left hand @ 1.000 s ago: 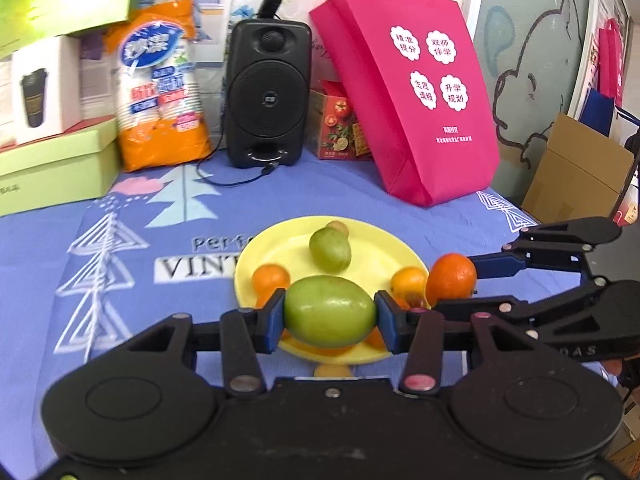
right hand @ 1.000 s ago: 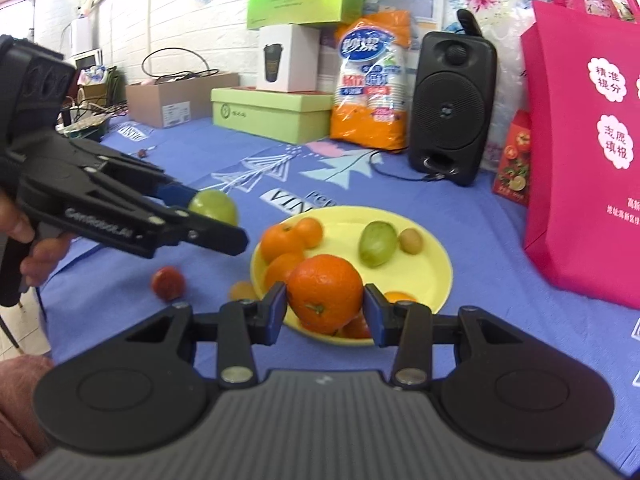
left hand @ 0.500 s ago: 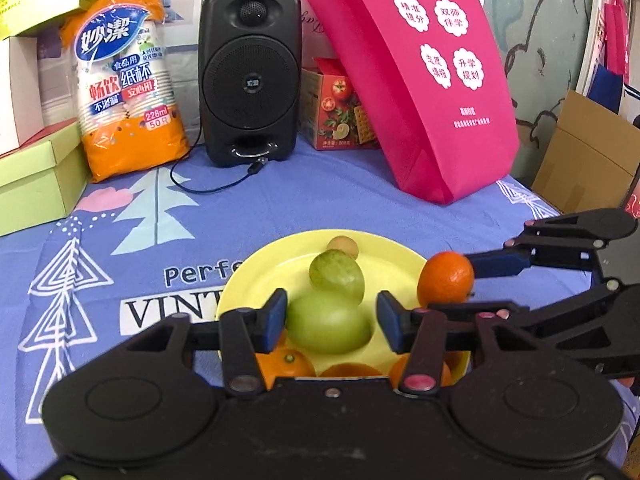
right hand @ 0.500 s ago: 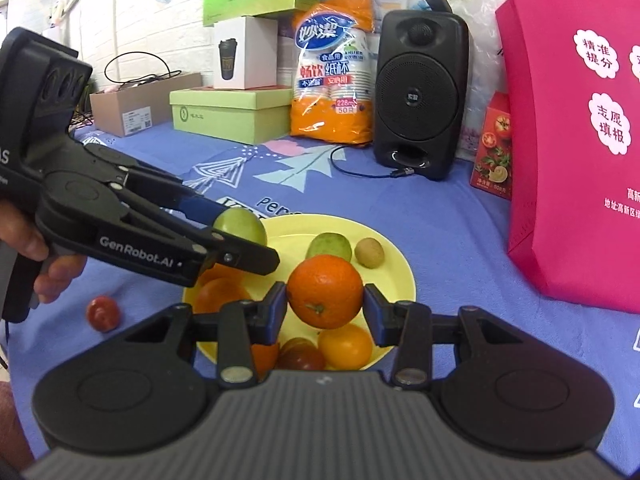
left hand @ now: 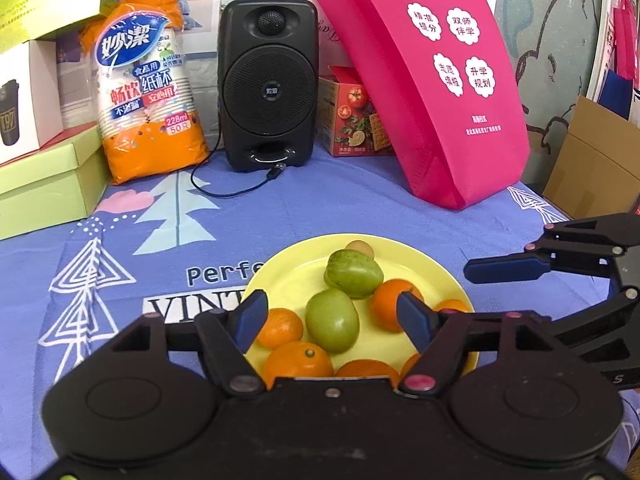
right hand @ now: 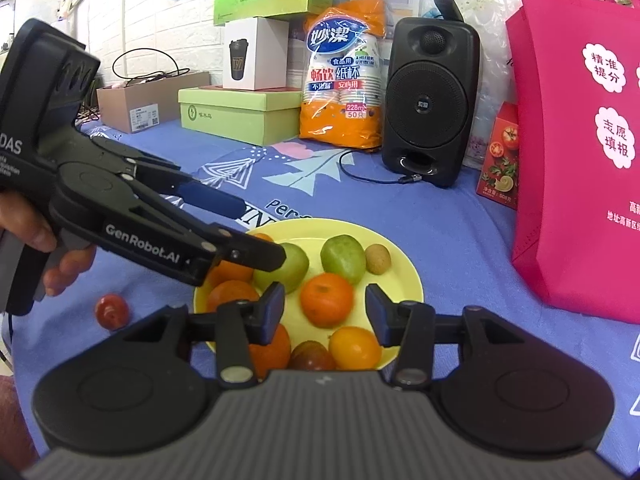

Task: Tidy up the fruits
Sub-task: 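Open both grippers to drop the apple and tangerine onto the plate, then move the left gripper to the red tomato while the right gripper approaches a brown kiwi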

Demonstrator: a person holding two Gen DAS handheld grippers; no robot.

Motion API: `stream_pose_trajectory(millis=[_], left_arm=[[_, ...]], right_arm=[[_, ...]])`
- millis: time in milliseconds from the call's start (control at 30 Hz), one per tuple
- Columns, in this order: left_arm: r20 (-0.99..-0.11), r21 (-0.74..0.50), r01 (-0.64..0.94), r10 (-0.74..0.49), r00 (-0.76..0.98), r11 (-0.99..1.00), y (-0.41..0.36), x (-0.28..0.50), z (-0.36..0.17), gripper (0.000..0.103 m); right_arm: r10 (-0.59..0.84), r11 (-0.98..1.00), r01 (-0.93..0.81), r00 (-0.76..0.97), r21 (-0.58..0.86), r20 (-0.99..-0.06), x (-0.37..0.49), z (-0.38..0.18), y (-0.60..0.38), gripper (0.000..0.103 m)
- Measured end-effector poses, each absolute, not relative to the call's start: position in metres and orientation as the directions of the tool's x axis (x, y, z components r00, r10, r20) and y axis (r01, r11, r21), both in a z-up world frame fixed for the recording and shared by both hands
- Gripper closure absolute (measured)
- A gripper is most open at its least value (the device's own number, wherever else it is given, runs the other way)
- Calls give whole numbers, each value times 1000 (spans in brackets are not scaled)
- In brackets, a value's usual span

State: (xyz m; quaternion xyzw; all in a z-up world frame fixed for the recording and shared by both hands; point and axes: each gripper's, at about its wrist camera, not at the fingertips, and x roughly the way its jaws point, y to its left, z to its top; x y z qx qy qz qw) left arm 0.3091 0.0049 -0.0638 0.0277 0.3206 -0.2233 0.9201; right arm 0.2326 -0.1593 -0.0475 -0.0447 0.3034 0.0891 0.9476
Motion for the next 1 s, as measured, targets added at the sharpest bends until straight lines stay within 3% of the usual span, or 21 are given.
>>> stream_pose_trajectory(millis=[767,1000], left_arm=[[-555,-131,311,-329,764,941,93,225,-51,23],[-598,-69,337,-309,740,939,102,188,-74,23]], right_arm=[[293,916,-400,727,-36,-621,197,-62,-84,57],[303,911,-413,688,-12,-660,202,-80,-73,57]])
